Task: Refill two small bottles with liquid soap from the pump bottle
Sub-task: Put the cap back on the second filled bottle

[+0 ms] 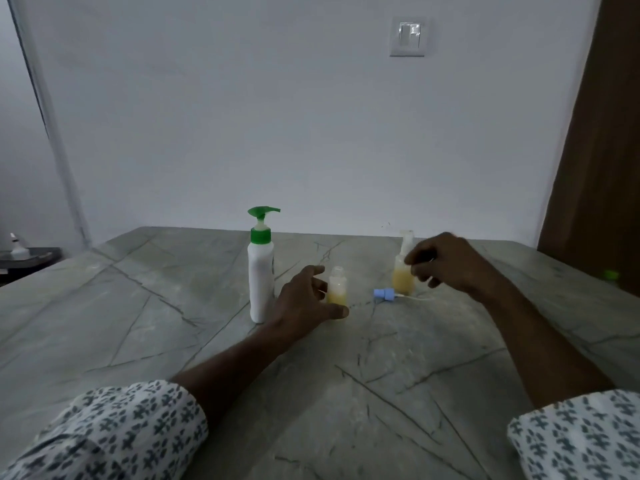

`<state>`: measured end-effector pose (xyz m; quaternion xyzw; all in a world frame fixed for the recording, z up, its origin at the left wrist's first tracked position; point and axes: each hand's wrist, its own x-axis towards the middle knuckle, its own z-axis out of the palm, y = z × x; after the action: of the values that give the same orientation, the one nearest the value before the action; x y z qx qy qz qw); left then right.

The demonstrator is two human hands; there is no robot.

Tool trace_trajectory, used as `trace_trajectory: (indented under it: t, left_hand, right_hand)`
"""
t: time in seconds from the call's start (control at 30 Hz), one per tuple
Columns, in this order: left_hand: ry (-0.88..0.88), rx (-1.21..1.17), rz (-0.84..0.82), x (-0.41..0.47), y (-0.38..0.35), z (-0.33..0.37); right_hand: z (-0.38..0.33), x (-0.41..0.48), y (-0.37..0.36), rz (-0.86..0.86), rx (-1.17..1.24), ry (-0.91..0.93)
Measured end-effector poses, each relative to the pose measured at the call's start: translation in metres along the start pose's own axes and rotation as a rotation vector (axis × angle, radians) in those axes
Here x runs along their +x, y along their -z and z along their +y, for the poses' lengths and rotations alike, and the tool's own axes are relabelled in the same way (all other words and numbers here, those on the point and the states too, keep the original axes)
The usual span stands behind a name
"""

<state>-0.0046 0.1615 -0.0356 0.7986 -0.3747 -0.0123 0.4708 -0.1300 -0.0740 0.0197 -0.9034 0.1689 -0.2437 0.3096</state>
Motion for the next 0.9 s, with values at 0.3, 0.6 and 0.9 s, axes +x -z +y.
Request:
trace_trajectory:
  t: [0.3, 0.6, 0.9]
  left_hand:
    - [-0.004, -0.016, -0.023, 0.004, -0.004, -0.007]
    - [0.022, 0.001, -0.020, 0.004, -0.003, -0.006]
    - [0.052, 0.021, -0.051, 0.005, -0.002, -0.003]
  right_hand:
    - [0.026, 0.017, -0.069, -0.152, -0.611, 0.194]
    - [-0.036, 0.011, -0.047, 0.379, 0.375, 0.282]
    - [-0.077, -0.012, -0.046, 0.297, 0.864, 0.332]
